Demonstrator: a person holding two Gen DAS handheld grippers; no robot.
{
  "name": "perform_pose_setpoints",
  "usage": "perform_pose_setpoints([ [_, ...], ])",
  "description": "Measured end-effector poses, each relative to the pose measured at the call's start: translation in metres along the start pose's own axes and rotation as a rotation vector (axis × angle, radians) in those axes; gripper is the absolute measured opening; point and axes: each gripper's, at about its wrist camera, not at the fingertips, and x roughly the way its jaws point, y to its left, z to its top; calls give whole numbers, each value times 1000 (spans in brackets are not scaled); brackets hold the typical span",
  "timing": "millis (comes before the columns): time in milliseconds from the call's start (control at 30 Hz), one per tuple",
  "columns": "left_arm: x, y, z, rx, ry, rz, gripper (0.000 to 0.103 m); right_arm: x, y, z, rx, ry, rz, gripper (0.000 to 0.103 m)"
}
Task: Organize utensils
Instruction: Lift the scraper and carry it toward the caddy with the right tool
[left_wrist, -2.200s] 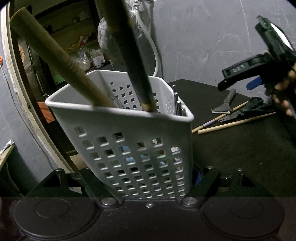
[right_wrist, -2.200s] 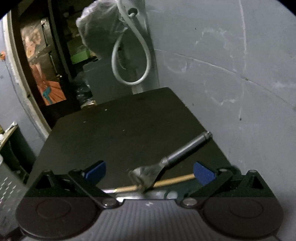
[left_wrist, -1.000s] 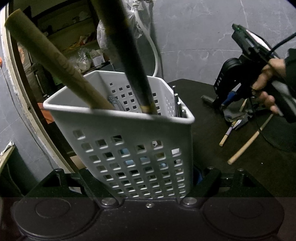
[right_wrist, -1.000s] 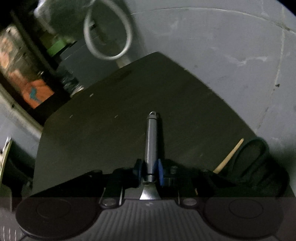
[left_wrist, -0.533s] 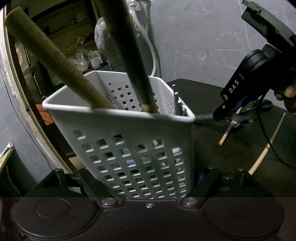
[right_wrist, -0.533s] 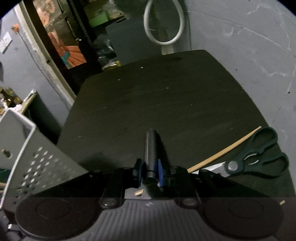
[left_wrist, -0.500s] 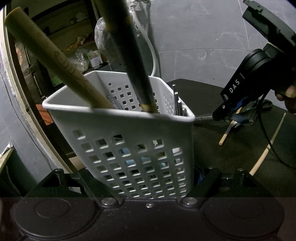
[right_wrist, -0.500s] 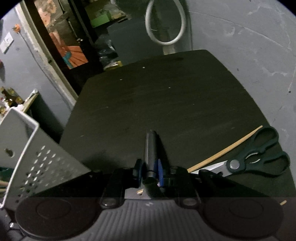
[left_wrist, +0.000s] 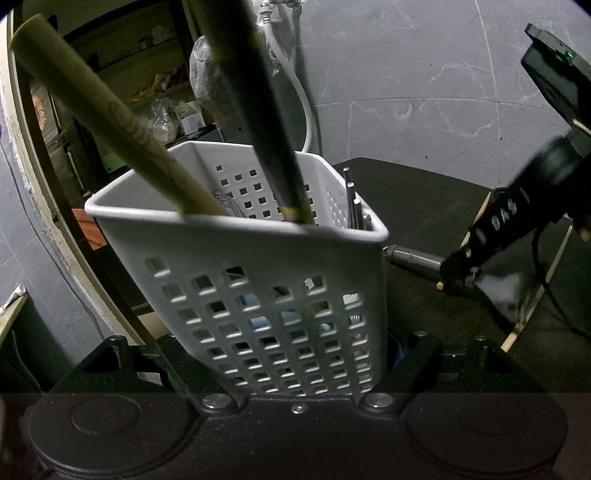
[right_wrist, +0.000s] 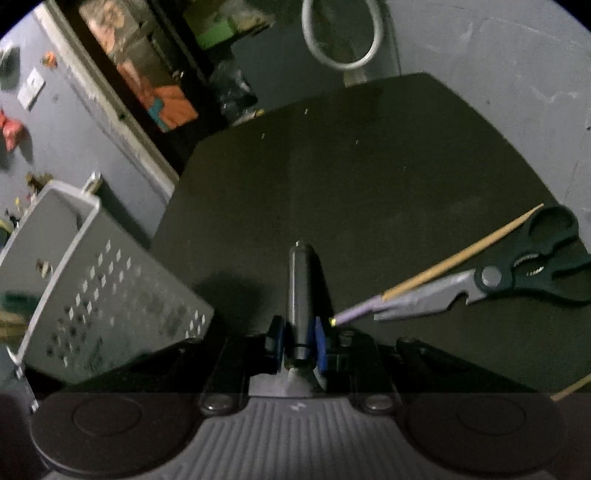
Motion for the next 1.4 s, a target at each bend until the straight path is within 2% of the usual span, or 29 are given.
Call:
perform_pose_setpoints([
  [233,0,0,0,-2,0,0,84,13,38,-3,-167,41,-89,24],
  [400,0,-1,0,-5,-2,4,84,19,53,3,-224,35,-119,34],
  [567,0,-2,-1,-6,-3,6,84,32,60,14,-266,54,-137,34],
  [667,1,-2,-1,-9,-3,6,84,34,67,8,-337,46,-176,33],
  [700,1,-2,-1,-10,-2,6,84,34,69,5,-354,44,-174,22],
  [767,2,-1,-1,-14,0,5,84,34,72,3,-366,43,-169,20],
  [900,2,-1,-1,-14,-1,3,84,25,63,5,-285,30,-125,19],
  [1033,2,0,-2,-14,-3,1,84,-6,40,13,-110,-77,-16,20],
  [1167,2,1,-3,-13,-5,-1,84,-50,16,14,43,-240,124,20],
  [1267,2,1,-3,-13,-5,-2,83,-79,9,7,96,-355,202,20],
  [1400,2,1,-3,-12,-6,-2,83,-105,13,8,111,-492,262,20],
])
